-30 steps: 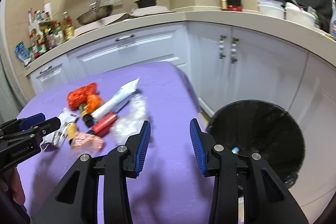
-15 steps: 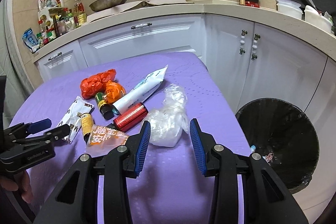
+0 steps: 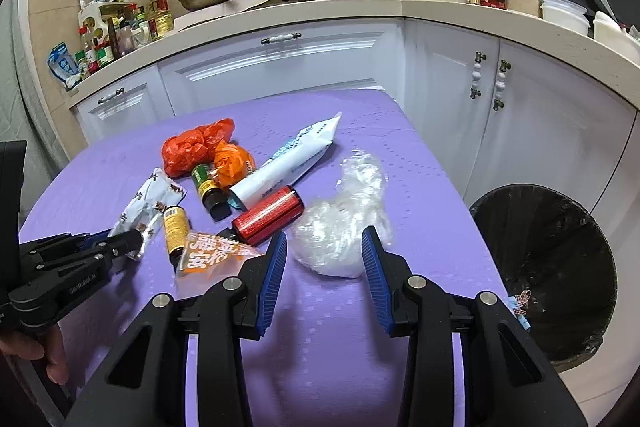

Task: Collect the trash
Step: 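Grasp the white printed wrapper with the left tool while the right tool grasps the orange-printed bag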

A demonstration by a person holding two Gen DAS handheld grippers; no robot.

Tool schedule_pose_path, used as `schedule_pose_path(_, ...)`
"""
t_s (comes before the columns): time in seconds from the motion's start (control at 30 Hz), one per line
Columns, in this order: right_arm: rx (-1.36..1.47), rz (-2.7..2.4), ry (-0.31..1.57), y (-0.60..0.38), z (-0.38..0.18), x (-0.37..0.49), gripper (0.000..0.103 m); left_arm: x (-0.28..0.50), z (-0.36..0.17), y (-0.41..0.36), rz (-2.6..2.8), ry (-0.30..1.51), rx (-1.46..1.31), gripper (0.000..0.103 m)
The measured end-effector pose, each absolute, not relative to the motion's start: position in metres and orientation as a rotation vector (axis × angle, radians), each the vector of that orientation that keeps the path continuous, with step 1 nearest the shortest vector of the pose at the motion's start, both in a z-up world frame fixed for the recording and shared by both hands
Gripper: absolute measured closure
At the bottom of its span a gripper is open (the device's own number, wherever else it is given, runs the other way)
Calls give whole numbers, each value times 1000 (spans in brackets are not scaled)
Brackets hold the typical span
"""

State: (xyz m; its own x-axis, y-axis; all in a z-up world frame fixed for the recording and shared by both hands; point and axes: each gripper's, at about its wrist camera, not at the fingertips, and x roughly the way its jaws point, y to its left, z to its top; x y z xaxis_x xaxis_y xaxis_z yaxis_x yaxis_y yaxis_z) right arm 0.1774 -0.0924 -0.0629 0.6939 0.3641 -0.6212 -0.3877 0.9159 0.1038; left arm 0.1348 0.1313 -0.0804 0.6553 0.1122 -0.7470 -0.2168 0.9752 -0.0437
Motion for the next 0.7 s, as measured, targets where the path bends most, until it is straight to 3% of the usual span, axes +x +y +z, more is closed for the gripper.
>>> schedule_pose_path(0.4, -61, 498, 691, -61, -59, 162, 63, 99, -65, 166, 239, 796, -178, 97)
schedule_pose_path(0.7, -96, 537, 711, -38, -65, 150, 55, 74, -59, 201, 321, 774, -199, 97)
